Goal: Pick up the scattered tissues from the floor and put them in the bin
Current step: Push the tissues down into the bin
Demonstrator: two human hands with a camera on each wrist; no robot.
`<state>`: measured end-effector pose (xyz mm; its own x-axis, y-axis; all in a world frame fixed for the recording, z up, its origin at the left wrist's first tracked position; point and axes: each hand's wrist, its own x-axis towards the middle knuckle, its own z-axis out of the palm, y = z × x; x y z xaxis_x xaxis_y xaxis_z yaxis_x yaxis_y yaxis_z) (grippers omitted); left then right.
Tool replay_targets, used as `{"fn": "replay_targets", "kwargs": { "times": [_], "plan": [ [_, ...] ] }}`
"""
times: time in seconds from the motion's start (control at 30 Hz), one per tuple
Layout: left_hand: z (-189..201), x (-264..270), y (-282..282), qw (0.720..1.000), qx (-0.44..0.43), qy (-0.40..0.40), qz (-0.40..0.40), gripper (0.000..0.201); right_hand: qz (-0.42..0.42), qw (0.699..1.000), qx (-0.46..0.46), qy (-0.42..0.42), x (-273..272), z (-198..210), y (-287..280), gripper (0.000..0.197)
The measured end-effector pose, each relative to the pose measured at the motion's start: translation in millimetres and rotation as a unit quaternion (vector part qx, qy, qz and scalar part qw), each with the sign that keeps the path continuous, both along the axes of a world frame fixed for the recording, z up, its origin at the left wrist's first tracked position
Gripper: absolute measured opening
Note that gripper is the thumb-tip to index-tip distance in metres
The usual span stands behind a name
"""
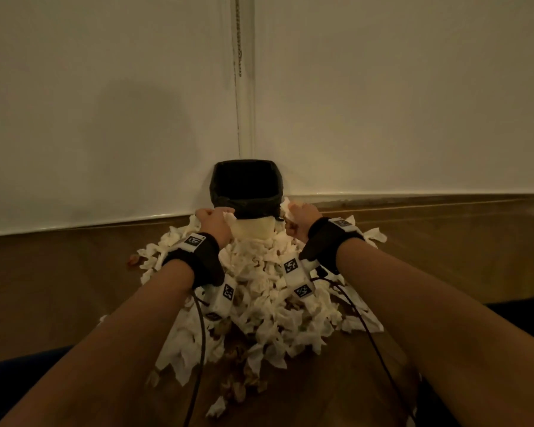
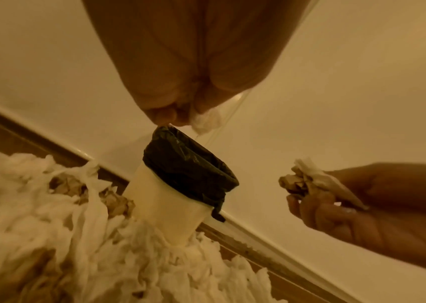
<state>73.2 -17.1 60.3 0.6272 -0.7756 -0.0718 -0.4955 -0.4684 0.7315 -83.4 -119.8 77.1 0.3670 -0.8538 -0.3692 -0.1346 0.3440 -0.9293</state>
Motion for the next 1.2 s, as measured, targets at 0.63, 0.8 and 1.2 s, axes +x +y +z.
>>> {"fn": "replay_targets", "kwargs": {
  "times": [0.63,0.8,1.2],
  "plan": [
    [-22,49,-121,0.990,-0.109,0.079,0.040,0.051,-0.048,0.992,0.049,-0.107,80,-37,-112,0.049],
    [-27,50,-119,0.984,-0.151,0.088,0.035,0.046,-0.055,0.991,0.057,-0.107,83,-36,-110,0.047],
    [-36,22,-41,0.984,-0.145,0.088,0.047,0.035,-0.026,0.997,-0.049,0.061,34,-59,-49,0.033]
  ]
}}
